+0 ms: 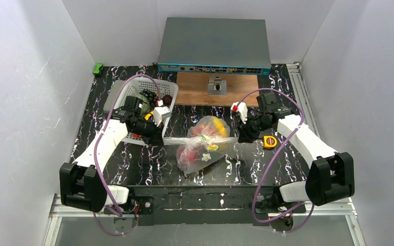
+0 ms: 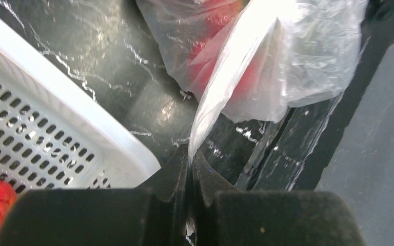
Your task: Place the fake fruits into the plastic bag and tie a complex knot
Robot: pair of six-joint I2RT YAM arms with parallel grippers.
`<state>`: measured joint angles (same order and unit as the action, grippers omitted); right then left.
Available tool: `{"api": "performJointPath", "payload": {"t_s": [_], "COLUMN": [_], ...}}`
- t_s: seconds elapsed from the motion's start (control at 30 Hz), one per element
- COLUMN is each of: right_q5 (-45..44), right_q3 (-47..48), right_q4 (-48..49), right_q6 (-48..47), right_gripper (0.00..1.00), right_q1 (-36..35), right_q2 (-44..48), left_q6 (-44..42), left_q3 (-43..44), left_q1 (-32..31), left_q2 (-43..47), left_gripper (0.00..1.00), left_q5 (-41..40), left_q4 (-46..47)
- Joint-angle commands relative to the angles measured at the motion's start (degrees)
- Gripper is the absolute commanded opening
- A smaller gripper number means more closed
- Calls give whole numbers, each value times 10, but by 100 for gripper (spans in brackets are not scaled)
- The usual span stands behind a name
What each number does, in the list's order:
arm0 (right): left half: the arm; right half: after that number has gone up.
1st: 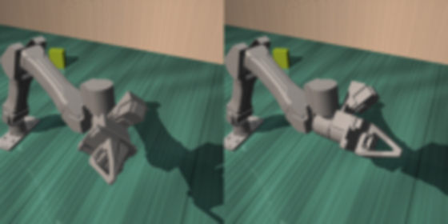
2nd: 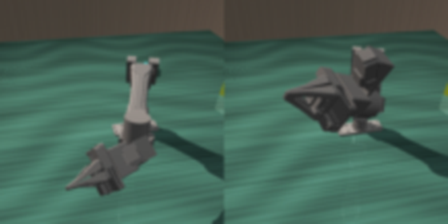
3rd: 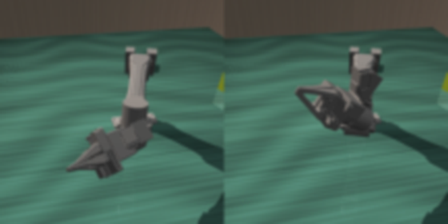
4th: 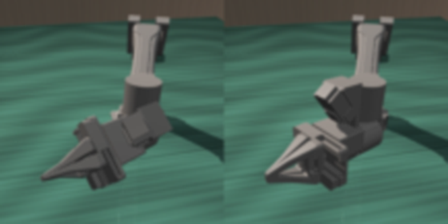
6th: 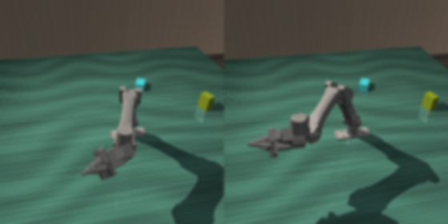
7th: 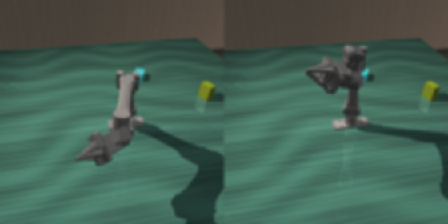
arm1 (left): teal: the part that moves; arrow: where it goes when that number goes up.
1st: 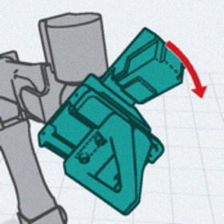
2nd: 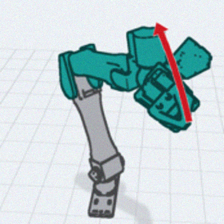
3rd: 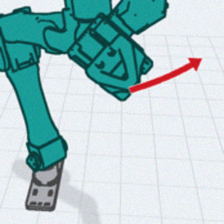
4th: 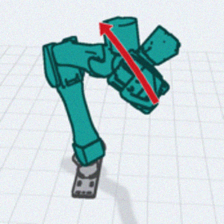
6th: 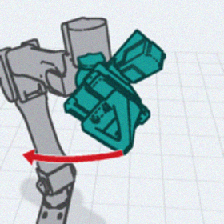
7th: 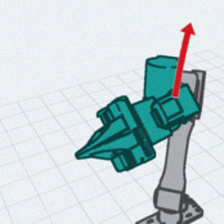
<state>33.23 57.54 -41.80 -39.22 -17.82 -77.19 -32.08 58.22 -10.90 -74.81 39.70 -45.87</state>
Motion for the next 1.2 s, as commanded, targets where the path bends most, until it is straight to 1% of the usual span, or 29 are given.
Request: {"api": "performJointPath", "payload": {"t_s": [0.0, 0.03, 0.07, 0.1, 0.13, 0.17, 0.2, 0.23, 0.37, 0.47, 0.6, 0.7, 0.83, 0.93, 0.97, 1.0, 1.03, 1.07, 1.17], "right_q5": [-59, -59, -58, -55, -53, -49, -44, -41, -49, -50, -34, -15, 13, 22, 20, 18, 12, 0, -7], "right_q3": [9, 13, 18, 24, 30, 38, 47, 57, 98, 144, 203, 231, 252, 265, 267, 263, 253, 235, 209], "right_q4": [-55, -58, -63, -70, -76, -81, -88, -94, -86, -73, -77, -77, -65, -63, -64, -61, -59, -52, -39], "right_q6": [-1, 3, 7, 11, 16, 23, 29, 39, 110, 170, 237, 263, 296, 302, 299, 299, 289, 282, 277], "right_gripper": [48, 55, 63, 71, 79, 88, 96, 98, 98, 98, 98, 98, 98, 98, 98, 98, 98, 98, 98], "right_q1": [17, 17, 18, 17, 17, 17, 17, 17, 24, 44, 105, 164, 263, 316, 337, 350, 354, 355, 356], "right_q2": [13, 18, 24, 31, 41, 52, 63, 75, 111, 127, 119, 101, 59, 22, 2, -8, -16, -18, -13], "left_q6": [-29, -25, -20, -15, -12, -9, -2, 4, 49, 90, 162, 192, 219, 218, 215, 214, 207, 206, 213], "left_q3": [-18, -14, -9, 2, 13, 29, 44, 61, 142, 212, 288, 345, 392, 438, 439, 417, 372, 353, 345], "left_q1": [-18, -20, -21, -21, -21, -21, -21, -20, 2, 26, 101, 189, 280, 322, 336, 341, 341, 341, 341], "left_q2": [54, 63, 70, 76, 80, 84, 87, 88, 79, 64, 35, -9, -77, -131, -144, -139, -126, -130, -142], "left_gripper": [29, 47, 60, 70, 77, 87, 94, 98, 98, 98, 98, 98, 98, 98, 98, 98, 98, 98, 98], "left_q5": [-87, -89, -87, -86, -83, -80, -79, -76, -35, -2, 36, 48, 4, -37, -53, -86, -118, -143, -159], "left_q4": [-47, -49, -53, -61, -72, -86, -100, -113, -167, -193, -206, -233, -240, -265, -256, -224, -174, -161, -154]}}
